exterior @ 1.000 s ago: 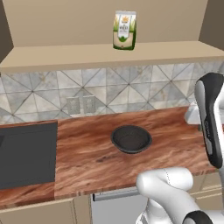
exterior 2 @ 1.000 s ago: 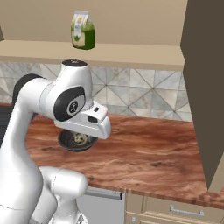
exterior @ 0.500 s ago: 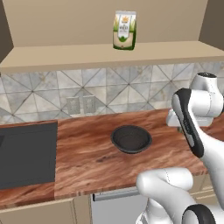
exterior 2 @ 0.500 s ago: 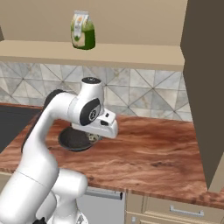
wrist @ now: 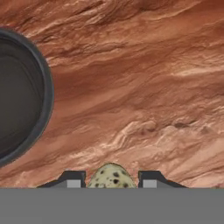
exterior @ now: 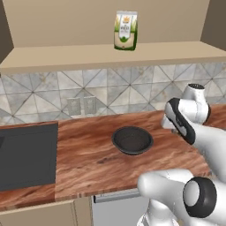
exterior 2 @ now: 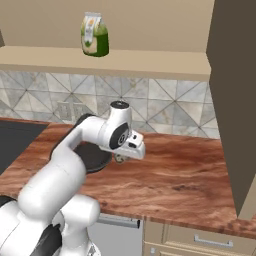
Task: Pick the egg and butter from the fridge and place them by the bowl for mixing.
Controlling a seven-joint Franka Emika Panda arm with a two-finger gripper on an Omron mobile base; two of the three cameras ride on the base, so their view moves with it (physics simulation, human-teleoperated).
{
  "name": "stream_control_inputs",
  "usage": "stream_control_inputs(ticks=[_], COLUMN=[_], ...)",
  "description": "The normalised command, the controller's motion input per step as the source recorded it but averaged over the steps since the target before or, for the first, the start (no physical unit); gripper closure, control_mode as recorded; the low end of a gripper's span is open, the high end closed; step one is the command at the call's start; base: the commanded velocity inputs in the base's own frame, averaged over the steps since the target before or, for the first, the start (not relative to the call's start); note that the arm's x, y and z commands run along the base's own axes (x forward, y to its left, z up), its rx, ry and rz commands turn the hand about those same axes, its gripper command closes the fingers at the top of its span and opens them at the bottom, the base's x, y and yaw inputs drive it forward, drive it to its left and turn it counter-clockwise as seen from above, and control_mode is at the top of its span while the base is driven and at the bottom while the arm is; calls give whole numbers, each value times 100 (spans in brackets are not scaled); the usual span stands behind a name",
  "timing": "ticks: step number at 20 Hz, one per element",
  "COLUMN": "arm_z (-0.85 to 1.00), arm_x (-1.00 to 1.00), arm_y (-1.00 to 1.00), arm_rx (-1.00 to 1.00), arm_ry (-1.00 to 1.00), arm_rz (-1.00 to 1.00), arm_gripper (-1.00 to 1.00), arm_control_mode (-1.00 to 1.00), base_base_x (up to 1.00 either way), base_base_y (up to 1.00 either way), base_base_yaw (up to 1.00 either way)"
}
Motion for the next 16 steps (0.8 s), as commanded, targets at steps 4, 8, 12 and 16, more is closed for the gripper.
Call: stream_control_inputs(ticks=[4, 8, 12, 16], arm_z=[-37, -43, -50, -52], arm_x=[38, 49, 58, 55], arm_y=[-46, 0, 0, 0], arm_rx=[1, 0, 0, 0], arm_ry=[0, 0, 0, 0], arm_rz=[0, 0, 0, 0], arm_gripper=[100, 100, 100, 100], arm_control_mode=[-100, -100, -100, -100], base_base_x=[0, 0, 0, 0], base_base_y=[0, 0, 0, 0], base_base_yaw=[0, 0, 0, 0])
